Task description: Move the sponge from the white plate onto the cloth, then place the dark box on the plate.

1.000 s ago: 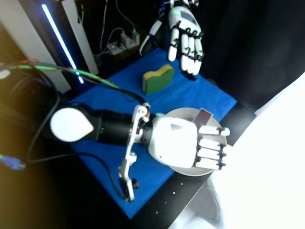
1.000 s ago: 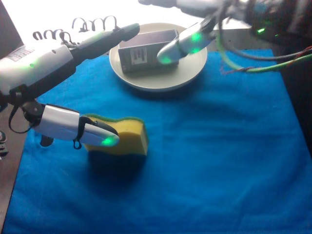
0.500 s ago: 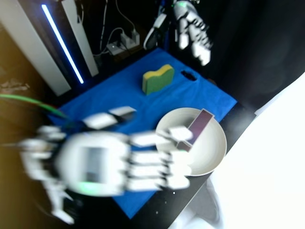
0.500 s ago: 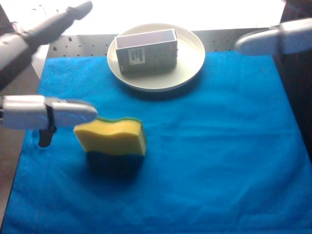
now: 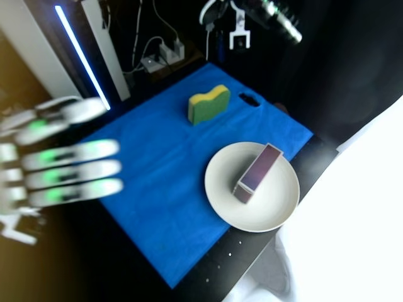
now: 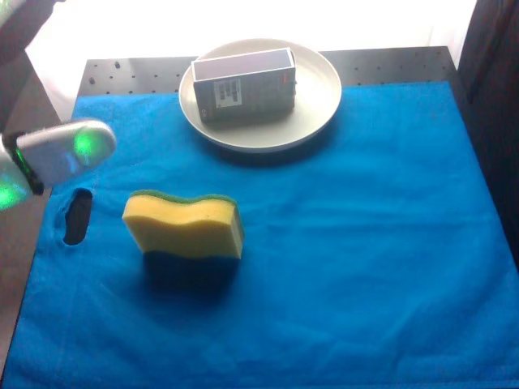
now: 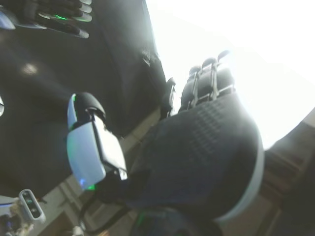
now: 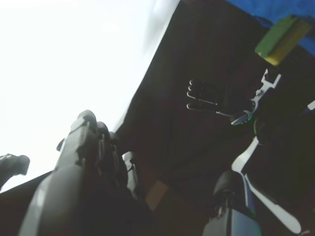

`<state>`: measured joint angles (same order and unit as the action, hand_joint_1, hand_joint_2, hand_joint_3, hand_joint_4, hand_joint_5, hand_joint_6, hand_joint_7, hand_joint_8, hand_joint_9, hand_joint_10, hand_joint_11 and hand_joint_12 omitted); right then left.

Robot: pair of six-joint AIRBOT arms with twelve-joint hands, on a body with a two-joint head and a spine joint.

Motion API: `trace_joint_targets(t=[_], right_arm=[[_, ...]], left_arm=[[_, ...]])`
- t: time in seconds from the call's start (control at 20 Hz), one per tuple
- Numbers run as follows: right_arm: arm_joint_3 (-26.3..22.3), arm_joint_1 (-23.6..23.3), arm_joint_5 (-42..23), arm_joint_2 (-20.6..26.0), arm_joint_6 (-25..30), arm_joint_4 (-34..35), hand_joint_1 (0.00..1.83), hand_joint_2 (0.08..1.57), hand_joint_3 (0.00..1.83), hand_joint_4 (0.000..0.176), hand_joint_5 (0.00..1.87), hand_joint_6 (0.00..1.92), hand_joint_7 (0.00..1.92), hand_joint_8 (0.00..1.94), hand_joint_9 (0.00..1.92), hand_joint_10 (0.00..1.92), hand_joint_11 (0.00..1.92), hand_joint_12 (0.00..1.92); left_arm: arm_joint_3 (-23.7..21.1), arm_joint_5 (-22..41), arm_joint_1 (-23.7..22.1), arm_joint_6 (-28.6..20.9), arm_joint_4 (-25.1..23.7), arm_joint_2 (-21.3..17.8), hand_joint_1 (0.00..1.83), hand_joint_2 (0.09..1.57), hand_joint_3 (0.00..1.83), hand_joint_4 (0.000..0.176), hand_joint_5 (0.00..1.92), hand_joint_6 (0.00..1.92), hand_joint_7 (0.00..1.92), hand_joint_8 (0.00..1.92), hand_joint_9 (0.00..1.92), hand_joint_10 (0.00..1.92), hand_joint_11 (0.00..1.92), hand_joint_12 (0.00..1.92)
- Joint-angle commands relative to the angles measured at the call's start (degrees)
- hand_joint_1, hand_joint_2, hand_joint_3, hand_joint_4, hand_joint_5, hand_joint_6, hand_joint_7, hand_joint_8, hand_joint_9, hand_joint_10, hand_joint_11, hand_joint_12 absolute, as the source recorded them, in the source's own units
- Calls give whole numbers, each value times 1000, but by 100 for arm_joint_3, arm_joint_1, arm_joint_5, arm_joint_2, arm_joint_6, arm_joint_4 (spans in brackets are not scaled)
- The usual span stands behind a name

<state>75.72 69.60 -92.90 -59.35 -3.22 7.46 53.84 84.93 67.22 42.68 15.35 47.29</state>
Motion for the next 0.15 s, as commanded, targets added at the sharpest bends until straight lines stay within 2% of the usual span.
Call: trace_joint_targets(t=[0.0,0.1], right_arm=[[-25,-9,-807,-8,-15,196,601,941,32,176,0,0,0,0,0,0,0,0],[-24,15,-807,-42,-25,217,588,984,14,176,0,0,0,0,0,0,0,0]], left_arm=[[-26,1009,53,-65,74,-31,355,970,3,176,0,0,0,0,0,0,0,0],[-66,1296,283,-128,206,-74,271,980,7,176,0,0,0,0,0,0,47,21]])
